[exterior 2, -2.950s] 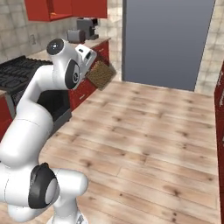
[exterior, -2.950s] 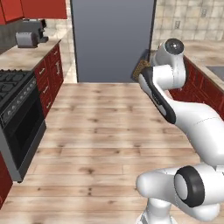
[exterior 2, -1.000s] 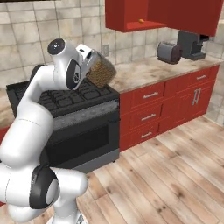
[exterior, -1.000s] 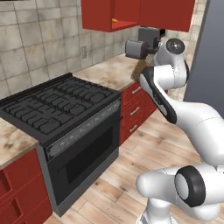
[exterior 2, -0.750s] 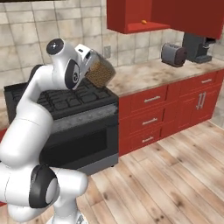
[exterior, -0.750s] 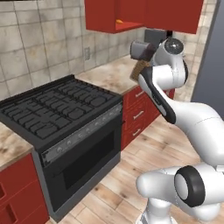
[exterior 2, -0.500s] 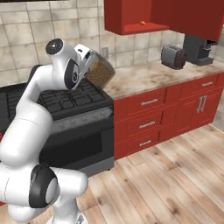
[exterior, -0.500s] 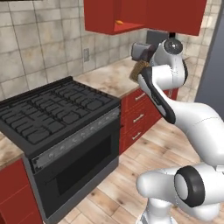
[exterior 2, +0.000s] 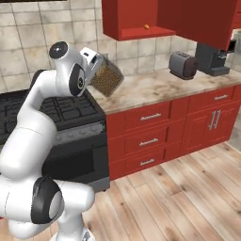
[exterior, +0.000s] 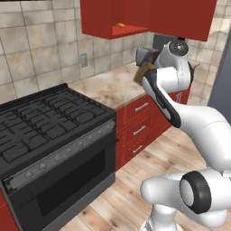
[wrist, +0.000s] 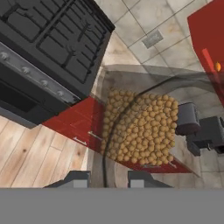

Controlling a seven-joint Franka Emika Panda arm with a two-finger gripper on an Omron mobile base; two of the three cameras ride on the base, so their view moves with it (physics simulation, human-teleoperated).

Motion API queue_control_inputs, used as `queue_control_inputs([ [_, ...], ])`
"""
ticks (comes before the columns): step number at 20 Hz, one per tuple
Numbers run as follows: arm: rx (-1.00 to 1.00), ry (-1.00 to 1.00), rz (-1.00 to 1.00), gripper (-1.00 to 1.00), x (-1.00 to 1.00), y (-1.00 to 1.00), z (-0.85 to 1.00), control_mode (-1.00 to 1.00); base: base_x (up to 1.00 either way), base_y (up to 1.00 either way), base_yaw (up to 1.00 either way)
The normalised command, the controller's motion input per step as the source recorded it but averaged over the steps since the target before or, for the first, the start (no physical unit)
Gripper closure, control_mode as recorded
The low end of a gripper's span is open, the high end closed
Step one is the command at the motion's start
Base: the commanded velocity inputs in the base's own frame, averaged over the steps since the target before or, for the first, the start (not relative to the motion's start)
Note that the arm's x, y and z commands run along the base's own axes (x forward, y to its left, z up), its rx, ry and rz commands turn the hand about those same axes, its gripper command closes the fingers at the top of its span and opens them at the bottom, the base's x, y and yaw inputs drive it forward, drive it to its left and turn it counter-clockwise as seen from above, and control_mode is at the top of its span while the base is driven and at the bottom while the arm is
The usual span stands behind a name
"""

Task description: Pick the candle and jar from the dining table and place them in the open cabinet. Close the cabinet after placing the objects.

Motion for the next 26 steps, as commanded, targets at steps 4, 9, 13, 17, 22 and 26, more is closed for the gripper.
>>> queue_control_inputs([
  [4,0.0,0.0,0.0,1.0,0.0,0.0,0.0,1.0,0.48,-0.5,0.17],
  [9,0.0,0.0,0.0,1.0,0.0,0.0,0.0,1.0,0.54,-0.48,0.19],
  [13,0.0,0.0,0.0,1.0,0.0,0.0,0.0,1.0,0.51,-0.48,0.2],
  [17,0.0,0.0,0.0,1.0,0.0,0.0,0.0,1.0,0.45,-0.49,0.21],
  [22,0.0,0.0,0.0,1.0,0.0,0.0,0.0,1.0,0.3,-0.45,0.24],
  [26,0.0,0.0,0.0,1.0,0.0,0.0,0.0,1.0,0.14,-0.37,0.26],
])
